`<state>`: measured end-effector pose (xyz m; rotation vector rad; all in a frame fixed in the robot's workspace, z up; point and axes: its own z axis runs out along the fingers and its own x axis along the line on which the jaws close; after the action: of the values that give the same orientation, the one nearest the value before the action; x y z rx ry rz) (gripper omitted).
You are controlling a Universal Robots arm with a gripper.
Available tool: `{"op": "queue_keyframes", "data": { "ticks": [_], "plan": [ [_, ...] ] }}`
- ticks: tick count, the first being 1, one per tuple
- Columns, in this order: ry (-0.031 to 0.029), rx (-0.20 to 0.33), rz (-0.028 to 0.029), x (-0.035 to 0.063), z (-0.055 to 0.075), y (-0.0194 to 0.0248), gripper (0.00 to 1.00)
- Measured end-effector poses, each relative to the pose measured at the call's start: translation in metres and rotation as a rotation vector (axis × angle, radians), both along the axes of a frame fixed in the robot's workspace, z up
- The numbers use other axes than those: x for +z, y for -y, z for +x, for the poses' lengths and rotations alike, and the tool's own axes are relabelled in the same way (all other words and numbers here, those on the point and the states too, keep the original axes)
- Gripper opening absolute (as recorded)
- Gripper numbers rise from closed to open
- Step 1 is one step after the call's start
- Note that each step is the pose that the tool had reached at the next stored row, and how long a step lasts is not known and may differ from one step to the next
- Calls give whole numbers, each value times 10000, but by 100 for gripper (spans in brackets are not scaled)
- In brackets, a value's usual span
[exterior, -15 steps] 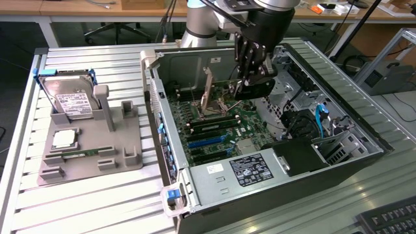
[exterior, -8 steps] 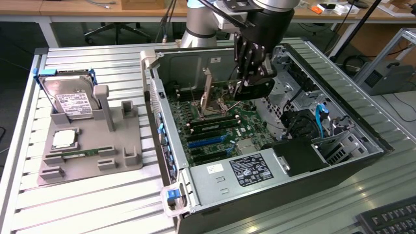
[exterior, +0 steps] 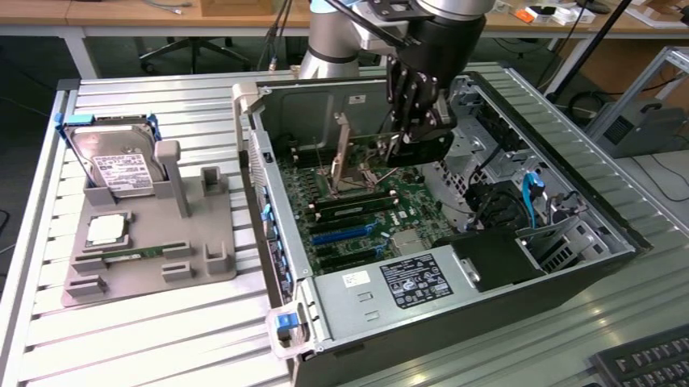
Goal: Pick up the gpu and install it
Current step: 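Insert the gpu into the slot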
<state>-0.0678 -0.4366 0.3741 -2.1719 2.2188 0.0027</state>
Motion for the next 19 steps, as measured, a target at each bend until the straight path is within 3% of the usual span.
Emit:
{"op": "queue_keyframes", "data": {
  "ticks": [19],
  "plan": [
    [0,-1,0,-40,-31,8,27]
  ]
}}
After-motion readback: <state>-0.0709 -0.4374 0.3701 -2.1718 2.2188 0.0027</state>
